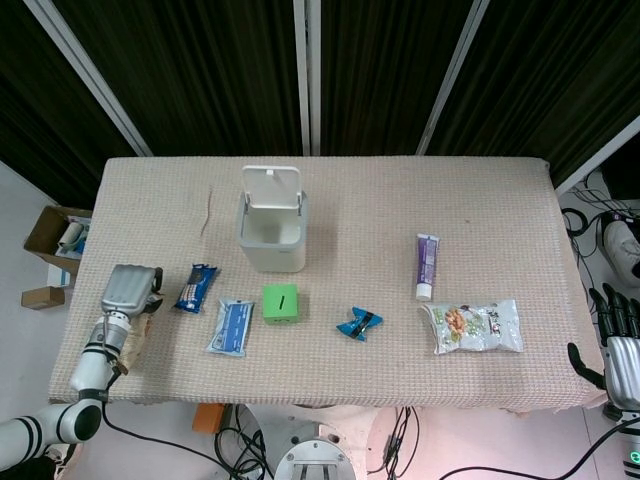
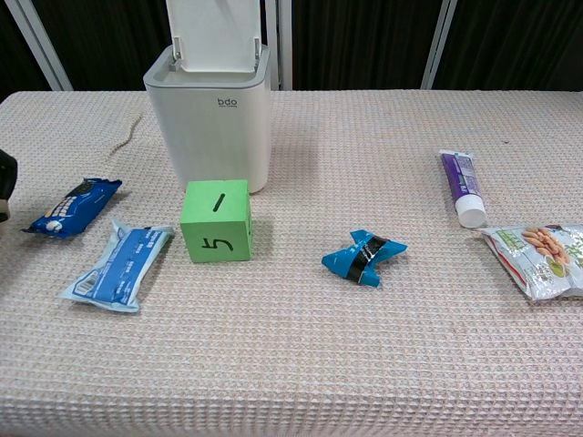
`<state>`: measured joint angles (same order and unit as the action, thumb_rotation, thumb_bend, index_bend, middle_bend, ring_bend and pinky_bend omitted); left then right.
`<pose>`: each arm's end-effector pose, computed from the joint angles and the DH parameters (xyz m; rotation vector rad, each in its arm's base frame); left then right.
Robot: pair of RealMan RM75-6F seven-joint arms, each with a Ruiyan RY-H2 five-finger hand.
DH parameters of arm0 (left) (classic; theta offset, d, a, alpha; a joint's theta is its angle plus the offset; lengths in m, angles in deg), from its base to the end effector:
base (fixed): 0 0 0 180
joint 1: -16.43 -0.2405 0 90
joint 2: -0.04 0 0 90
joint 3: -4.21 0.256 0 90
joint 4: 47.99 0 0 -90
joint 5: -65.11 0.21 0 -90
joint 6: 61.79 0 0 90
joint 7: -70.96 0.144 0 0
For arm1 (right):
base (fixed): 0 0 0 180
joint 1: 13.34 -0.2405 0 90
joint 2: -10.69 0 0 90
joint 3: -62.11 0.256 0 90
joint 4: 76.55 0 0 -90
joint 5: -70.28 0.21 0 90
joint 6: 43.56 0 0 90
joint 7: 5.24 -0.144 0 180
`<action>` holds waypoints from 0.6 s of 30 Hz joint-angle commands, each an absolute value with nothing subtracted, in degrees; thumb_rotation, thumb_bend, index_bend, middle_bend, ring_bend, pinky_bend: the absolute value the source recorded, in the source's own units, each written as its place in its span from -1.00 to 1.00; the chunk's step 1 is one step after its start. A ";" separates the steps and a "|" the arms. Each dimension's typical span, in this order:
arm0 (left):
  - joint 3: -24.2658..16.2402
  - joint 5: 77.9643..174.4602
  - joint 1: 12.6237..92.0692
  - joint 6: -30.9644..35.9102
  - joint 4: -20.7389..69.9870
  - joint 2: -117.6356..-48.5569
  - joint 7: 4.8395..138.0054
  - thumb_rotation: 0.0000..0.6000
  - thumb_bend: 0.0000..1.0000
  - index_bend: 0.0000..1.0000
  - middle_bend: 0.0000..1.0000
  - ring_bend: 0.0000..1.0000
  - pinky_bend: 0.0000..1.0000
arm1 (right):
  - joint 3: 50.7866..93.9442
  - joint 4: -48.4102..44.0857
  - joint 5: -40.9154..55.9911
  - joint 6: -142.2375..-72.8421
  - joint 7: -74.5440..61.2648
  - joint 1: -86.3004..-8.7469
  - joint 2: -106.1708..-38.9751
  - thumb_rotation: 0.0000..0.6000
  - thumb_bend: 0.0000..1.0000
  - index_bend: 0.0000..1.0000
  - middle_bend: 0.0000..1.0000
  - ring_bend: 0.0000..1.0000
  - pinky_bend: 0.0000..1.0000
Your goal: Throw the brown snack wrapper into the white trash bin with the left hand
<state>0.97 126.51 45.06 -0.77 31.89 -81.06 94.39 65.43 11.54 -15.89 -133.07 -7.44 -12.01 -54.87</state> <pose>-0.2911 0.3018 0.0419 -1.6591 -0.9008 -0.5411 -0.3354 -0.1479 0.1693 1.2802 -0.8910 0.8713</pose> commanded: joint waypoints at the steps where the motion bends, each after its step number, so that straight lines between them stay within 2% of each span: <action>1: 0.74 128.33 44.59 0.58 32.14 -80.84 93.00 1.00 -0.08 0.40 0.61 0.69 0.89 | 65.42 11.53 -15.89 -133.05 -7.45 -12.01 -54.88 1.00 -0.41 -1.00 -1.00 -1.00 -1.00; 11: -1.13 134.85 43.02 8.01 37.21 -77.61 90.32 1.00 -0.07 0.52 0.67 0.74 0.94 | 65.48 11.60 -15.88 -133.10 -7.55 -12.00 -54.77 1.00 -0.41 -1.00 -1.00 -1.00 -1.00; 18: -2.91 139.76 42.01 14.07 43.17 -73.89 90.07 1.00 -0.07 0.53 0.68 0.75 0.95 | 65.48 11.58 -15.94 -133.12 -7.68 -12.01 -54.82 1.00 -0.41 -1.00 -1.00 -1.00 -1.00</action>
<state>-2.26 138.51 42.37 12.71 41.88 -74.94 90.18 65.49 11.58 -15.95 -133.12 -7.69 -12.01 -54.82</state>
